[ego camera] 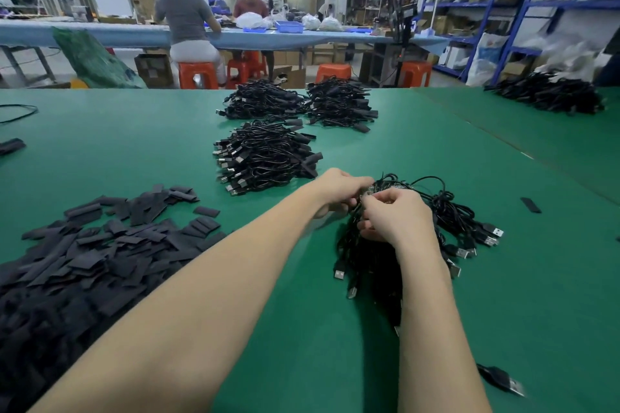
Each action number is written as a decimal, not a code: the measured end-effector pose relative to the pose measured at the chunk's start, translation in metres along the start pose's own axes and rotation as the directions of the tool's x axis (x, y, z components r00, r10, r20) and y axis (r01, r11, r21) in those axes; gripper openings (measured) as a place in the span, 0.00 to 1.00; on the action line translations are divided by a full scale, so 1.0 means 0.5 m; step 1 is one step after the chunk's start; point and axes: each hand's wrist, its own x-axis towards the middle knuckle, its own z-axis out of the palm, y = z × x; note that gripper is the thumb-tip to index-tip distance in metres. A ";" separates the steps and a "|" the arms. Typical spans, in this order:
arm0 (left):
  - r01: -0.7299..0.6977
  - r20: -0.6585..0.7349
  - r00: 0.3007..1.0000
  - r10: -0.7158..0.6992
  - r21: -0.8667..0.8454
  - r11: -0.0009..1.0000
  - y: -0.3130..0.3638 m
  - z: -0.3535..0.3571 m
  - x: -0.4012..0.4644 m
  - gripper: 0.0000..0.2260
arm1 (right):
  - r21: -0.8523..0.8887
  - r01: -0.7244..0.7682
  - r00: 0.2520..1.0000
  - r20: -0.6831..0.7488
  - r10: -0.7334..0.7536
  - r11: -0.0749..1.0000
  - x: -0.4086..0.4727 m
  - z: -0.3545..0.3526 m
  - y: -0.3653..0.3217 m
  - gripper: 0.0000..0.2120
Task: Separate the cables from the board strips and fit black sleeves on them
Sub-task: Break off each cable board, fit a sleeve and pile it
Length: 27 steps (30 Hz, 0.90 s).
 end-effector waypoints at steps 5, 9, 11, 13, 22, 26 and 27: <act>-0.048 0.009 0.999 0.048 -0.040 0.998 0.002 0.023 -0.022 0.12 | 0.005 0.000 1.000 -0.029 0.000 1.000 -0.009 -0.013 -0.006 0.06; -0.061 -0.073 0.997 0.037 -0.355 0.933 0.001 0.011 -0.041 0.06 | -0.103 0.053 0.992 -0.111 -0.064 0.993 -0.010 -0.027 -0.018 0.04; -0.076 -0.081 0.996 0.044 -0.460 0.885 0.001 -0.010 -0.053 0.03 | -0.274 0.095 0.977 -0.160 -0.143 0.957 -0.014 -0.031 -0.027 0.12; -0.103 -0.067 0.995 0.081 -0.478 0.872 0.000 -0.034 -0.066 0.02 | -0.356 0.125 0.965 -0.173 -0.197 0.926 -0.021 -0.025 -0.032 0.19; -0.076 -0.091 0.995 0.037 -0.477 0.876 -0.043 -0.131 -0.127 0.01 | -0.065 0.269 0.889 -0.368 -0.273 0.961 -0.027 -0.015 -0.038 0.10; -0.084 -0.071 0.996 0.053 -0.588 0.805 -0.068 -0.164 -0.158 0.07 | -0.163 0.185 0.878 -0.416 -0.237 0.969 -0.025 -0.032 -0.031 0.19; -0.095 -0.065 0.995 0.070 -0.591 0.801 -0.074 -0.171 -0.168 0.07 | -0.167 0.174 0.898 -0.378 -0.227 0.970 -0.026 -0.035 -0.032 0.22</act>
